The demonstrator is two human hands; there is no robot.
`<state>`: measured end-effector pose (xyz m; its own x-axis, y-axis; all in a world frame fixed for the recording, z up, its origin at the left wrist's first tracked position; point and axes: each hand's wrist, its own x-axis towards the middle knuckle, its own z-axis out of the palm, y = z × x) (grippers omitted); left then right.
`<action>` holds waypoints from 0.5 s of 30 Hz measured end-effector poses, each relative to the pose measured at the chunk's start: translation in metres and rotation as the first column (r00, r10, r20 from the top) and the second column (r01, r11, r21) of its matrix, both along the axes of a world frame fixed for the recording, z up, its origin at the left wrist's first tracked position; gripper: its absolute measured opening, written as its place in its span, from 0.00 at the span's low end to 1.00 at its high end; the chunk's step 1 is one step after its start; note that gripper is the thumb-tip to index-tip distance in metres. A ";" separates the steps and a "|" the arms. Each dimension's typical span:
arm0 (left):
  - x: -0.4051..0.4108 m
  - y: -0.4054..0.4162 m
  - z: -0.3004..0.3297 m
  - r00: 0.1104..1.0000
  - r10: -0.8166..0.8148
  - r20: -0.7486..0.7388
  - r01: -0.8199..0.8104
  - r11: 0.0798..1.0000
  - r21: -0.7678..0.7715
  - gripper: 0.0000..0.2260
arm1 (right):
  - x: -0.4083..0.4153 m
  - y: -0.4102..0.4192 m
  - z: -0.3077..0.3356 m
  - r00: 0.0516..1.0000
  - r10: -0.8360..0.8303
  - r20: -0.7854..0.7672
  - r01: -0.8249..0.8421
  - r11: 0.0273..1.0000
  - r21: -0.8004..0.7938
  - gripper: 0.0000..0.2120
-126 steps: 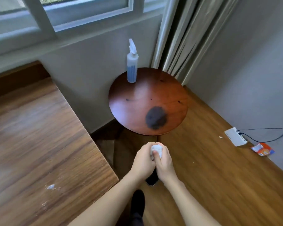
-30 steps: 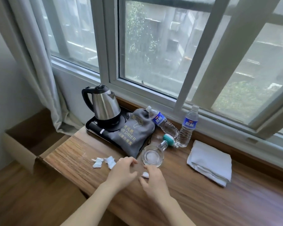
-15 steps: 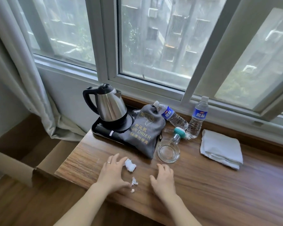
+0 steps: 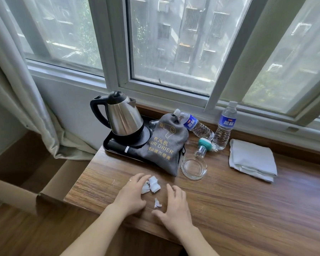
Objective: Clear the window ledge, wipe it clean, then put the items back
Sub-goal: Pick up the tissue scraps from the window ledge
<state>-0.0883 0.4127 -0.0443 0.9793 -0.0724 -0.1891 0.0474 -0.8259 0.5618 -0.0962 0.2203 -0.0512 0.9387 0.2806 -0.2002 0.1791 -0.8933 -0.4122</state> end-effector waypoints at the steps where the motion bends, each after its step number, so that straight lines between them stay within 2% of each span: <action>1: 0.001 0.000 -0.001 1.000 -0.008 0.004 0.008 1.000 0.007 0.40 | -0.001 0.001 0.000 0.999 0.003 -0.035 -0.004 0.999 -0.037 0.48; 3: 0.005 -0.002 -0.003 1.000 -0.027 -0.001 0.027 1.000 -0.002 0.40 | -0.004 0.008 -0.001 0.999 0.005 -0.035 -0.005 1.000 0.001 0.45; 6: 0.009 -0.008 -0.006 0.997 -0.081 -0.019 0.080 0.996 -0.035 0.38 | -0.002 0.019 -0.003 0.998 0.064 -0.026 -0.058 0.979 0.193 0.36; 9: 0.012 -0.011 -0.007 0.994 -0.105 -0.004 0.104 0.993 -0.058 0.36 | 0.004 0.016 -0.009 0.997 0.065 -0.050 -0.045 0.942 0.331 0.39; 11: 0.012 -0.008 -0.008 0.995 -0.104 0.001 0.104 0.993 -0.052 0.36 | 0.007 0.006 -0.010 0.999 0.041 -0.019 -0.033 0.947 0.320 0.43; 15: 0.011 -0.001 -0.011 0.992 -0.119 -0.051 0.118 0.993 -0.020 0.38 | 0.011 -0.006 -0.012 0.998 0.059 -0.018 -0.057 0.992 0.114 0.48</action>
<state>-0.0773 0.4113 -0.0557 0.9525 -0.1910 -0.2374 -0.0205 -0.8176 0.5754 -0.0853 0.2142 -0.0629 0.9160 0.3566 -0.1837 0.2196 -0.8290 -0.5143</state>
